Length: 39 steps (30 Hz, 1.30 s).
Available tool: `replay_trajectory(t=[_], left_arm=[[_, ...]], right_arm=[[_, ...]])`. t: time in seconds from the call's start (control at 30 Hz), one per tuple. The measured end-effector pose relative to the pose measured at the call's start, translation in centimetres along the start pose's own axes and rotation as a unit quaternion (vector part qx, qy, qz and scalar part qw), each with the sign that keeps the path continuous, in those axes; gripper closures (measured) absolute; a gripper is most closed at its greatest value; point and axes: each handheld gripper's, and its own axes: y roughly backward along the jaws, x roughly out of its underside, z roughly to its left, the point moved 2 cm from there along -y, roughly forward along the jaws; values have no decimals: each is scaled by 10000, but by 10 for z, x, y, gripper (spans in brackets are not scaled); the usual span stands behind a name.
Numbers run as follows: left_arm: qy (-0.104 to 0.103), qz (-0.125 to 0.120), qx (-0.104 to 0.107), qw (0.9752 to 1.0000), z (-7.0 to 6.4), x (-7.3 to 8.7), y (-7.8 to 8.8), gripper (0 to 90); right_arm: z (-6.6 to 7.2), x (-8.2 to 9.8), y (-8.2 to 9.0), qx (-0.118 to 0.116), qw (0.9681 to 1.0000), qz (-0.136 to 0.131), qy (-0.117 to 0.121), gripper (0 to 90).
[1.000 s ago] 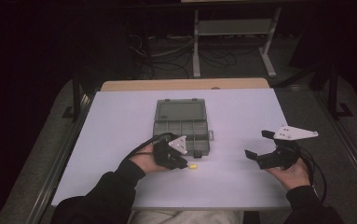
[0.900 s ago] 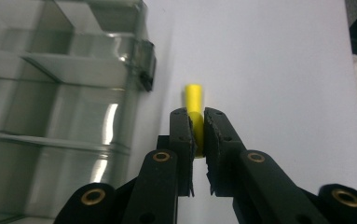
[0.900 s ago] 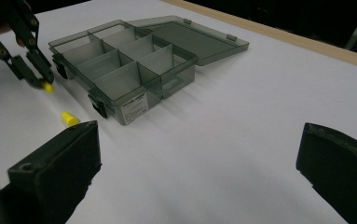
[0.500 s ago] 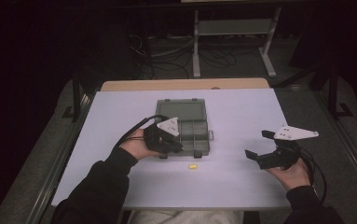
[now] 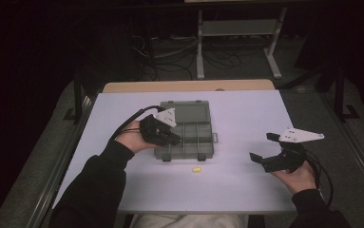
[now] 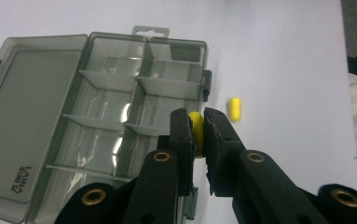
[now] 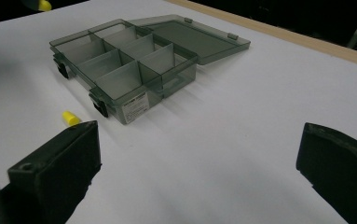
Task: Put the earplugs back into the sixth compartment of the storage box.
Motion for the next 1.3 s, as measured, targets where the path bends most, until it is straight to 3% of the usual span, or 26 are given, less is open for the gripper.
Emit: replay_trajectory(t=[0.07,0.33,0.73,1.3], left_arm=[[68,-56,-15,10000,5,2,-2,825],[135,154,-59,9998,12,6,-16,825],[435,199,-140,9988,26,30,-32,824],[484,454,-25,9978,25,38,-62,822]], right_arm=[[0,0,0,3,10000,4,-5,0],[0,0,0,-4,10000,19,-13,0],[0,0,-1,-15,10000,41,15,0],[0,0,-2,-29,10000,66,26,0]])
